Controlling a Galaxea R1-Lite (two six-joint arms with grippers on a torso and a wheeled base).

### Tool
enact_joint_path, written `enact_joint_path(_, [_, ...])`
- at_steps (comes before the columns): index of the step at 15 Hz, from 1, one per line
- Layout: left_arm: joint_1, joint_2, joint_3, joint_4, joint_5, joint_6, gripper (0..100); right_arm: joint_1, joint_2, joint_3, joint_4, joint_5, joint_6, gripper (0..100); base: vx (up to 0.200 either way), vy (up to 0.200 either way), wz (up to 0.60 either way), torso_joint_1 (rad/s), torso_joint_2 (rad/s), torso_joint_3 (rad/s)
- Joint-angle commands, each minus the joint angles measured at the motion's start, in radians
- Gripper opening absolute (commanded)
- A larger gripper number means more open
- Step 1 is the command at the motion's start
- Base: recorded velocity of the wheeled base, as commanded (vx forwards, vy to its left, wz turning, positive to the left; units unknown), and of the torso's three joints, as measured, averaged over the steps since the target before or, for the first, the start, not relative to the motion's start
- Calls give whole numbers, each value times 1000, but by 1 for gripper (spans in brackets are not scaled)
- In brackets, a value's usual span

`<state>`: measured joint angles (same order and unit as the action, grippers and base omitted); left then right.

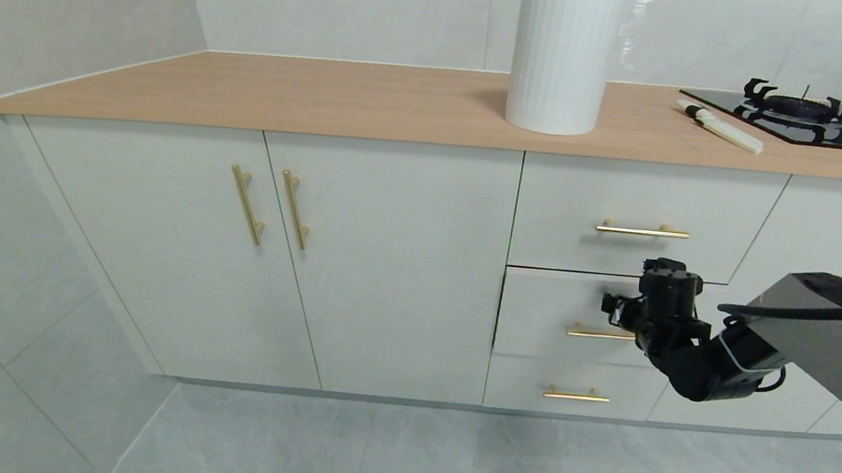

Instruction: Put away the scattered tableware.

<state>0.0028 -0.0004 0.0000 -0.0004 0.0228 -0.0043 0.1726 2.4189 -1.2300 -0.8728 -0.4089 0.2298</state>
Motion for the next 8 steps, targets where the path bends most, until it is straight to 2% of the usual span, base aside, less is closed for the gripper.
enact_joint_path(1, [0, 0, 0, 0, 0, 0, 100, -7, 25, -42, -3, -11, 5, 100, 0, 0, 0, 0, 0, 0])
enact_joint_path(5, [0, 0, 0, 0, 0, 0, 100, -21, 74, -123, -74, -73, 3, 100, 0, 0, 0, 0, 0, 0])
enact_joint_path(8, [0, 0, 0, 0, 2, 0, 100, -25, 62, -108, -74, -76, 3, 100, 0, 0, 0, 0, 0, 0])
